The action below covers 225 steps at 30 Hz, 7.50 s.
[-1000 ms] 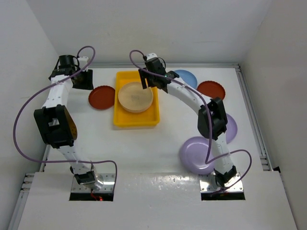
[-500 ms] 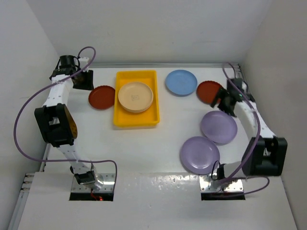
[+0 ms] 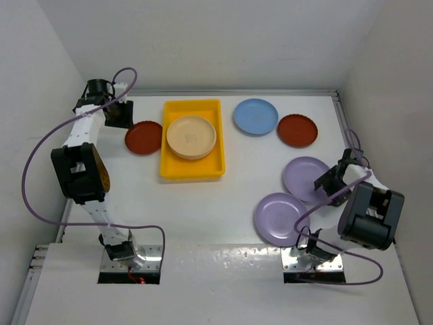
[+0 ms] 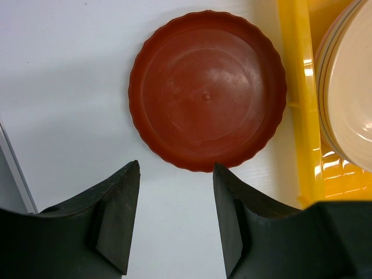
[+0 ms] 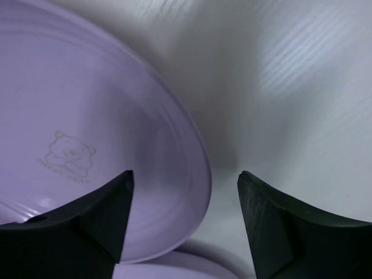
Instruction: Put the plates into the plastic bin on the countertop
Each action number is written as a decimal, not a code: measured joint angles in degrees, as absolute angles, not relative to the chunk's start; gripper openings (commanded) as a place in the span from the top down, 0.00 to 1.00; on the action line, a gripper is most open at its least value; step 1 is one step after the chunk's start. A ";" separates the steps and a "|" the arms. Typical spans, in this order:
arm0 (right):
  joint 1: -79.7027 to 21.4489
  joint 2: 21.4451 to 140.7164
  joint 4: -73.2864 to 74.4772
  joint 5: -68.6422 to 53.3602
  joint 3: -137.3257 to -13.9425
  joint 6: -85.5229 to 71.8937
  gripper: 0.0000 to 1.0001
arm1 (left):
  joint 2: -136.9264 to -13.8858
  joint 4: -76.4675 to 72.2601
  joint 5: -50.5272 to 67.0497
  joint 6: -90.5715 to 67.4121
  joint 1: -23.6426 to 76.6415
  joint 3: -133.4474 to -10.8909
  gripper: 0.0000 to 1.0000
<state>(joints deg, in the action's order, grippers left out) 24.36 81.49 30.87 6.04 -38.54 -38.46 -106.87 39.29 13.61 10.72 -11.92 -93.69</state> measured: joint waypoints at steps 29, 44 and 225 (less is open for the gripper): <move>0.71 65.98 28.99 23.64 -61.71 -38.52 1.00 | -106.34 39.24 11.40 12.01 -11.92 -94.00 0.43; -28.64 131.41 26.61 5.34 -121.64 -33.43 1.00 | -105.69 39.31 9.06 13.28 -12.34 -93.03 0.43; -10.22 126.69 14.28 11.40 -88.68 -70.94 0.52 | -124.29 44.51 17.74 8.21 1.78 -111.74 0.50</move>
<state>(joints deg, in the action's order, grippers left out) -10.22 126.69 14.28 11.40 -88.68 -70.94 -124.29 44.51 17.74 8.21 1.78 -111.74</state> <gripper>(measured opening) 0.545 0.500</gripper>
